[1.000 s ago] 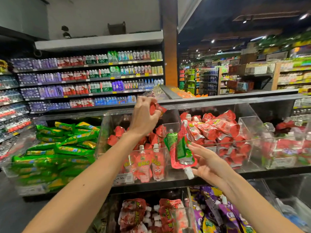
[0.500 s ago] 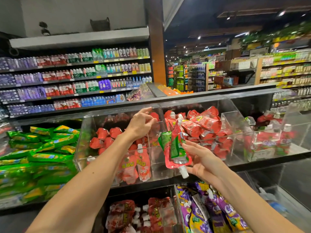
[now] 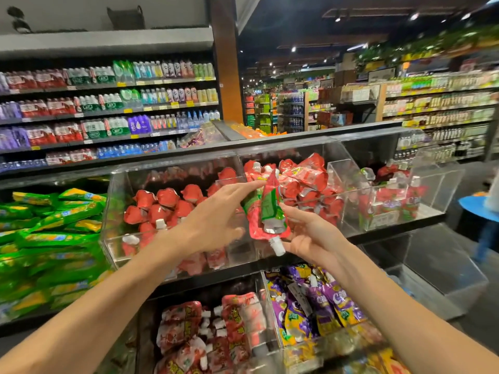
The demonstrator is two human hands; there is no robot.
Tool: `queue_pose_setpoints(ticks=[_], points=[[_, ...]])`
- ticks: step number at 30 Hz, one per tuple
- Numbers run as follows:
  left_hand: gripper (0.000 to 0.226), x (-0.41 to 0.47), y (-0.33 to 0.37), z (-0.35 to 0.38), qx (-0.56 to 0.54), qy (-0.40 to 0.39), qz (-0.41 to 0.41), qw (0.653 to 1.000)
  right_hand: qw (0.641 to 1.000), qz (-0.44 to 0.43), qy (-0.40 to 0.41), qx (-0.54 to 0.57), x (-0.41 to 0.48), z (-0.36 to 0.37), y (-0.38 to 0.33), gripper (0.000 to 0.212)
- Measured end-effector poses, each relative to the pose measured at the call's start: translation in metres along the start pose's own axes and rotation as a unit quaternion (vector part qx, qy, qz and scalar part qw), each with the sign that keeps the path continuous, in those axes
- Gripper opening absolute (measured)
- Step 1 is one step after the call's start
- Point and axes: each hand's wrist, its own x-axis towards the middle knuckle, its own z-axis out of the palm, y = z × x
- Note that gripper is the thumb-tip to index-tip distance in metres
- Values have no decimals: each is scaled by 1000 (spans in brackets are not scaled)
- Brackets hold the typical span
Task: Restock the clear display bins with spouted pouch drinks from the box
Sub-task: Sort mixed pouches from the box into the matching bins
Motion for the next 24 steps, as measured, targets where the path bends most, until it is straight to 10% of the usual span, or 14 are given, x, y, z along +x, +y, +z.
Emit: queue_pose_setpoints(ticks=[5,12,24], points=[[60,3,24,27,47,146,82,985,999,1,-11,-35,-20,-17,-2,49],[51,35,56,90,59,129,134,981,999,-19,-38,-25,-52,-90,-31,95],[56,160,191,179,-57,108,33,992,992,-32,-56,-106,-83,-263,-159,19]])
